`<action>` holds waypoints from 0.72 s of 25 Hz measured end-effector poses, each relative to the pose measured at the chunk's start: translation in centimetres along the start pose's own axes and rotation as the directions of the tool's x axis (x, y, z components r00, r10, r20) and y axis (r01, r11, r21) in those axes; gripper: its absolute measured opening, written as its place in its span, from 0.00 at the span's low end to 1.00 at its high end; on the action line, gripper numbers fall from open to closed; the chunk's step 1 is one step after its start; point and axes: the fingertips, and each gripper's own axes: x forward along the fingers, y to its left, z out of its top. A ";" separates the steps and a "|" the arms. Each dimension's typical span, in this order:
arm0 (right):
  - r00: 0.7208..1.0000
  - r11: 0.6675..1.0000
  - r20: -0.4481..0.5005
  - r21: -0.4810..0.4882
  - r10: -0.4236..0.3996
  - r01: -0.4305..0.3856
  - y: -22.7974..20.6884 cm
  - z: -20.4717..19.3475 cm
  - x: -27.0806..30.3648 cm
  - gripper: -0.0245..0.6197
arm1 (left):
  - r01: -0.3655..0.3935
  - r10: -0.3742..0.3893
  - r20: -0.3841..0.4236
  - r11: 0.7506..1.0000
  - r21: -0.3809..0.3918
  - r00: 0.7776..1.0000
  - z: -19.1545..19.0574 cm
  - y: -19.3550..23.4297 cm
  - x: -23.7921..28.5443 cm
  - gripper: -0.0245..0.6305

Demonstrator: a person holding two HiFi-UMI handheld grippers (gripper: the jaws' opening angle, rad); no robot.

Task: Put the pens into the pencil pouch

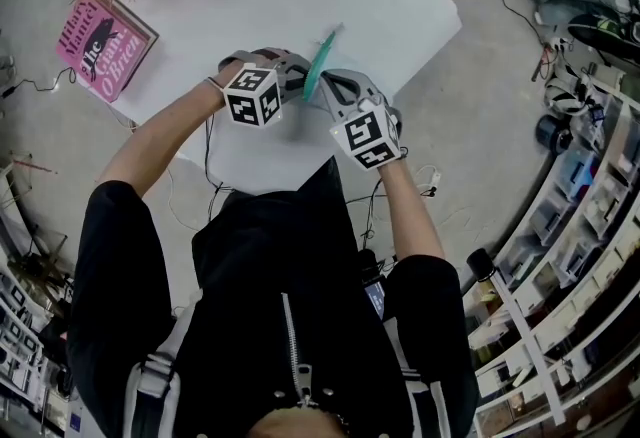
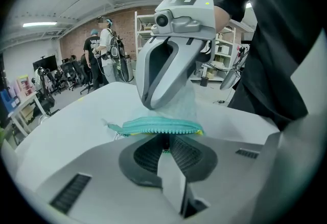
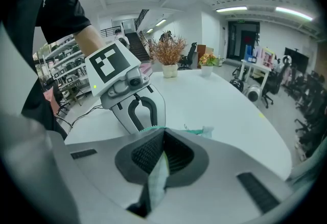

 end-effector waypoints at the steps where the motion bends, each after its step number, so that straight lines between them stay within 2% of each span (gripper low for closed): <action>1: 1.000 1.000 0.000 0.001 -0.001 0.001 0.0 0.0 0.0 0.05 | -0.003 0.003 0.000 1.000 0.001 1.000 0.0 0.0 0.1 0.13; 13: 1.000 1.000 -0.004 -0.003 -0.002 0.002 0.2 -0.2 0.1 0.05 | -0.061 0.061 0.000 0.998 -0.021 0.998 -0.3 0.4 0.4 0.13; 15: 1.000 1.000 -0.004 -0.004 -0.002 0.001 0.2 -0.2 0.0 0.05 | -0.067 0.067 -0.005 0.997 -0.027 0.998 -0.4 0.6 0.1 0.19; 18: 1.000 1.000 0.000 -0.006 -0.005 0.005 0.1 -0.3 0.0 0.05 | -0.087 0.086 -0.014 0.996 -0.037 0.996 -0.8 0.9 -0.8 0.19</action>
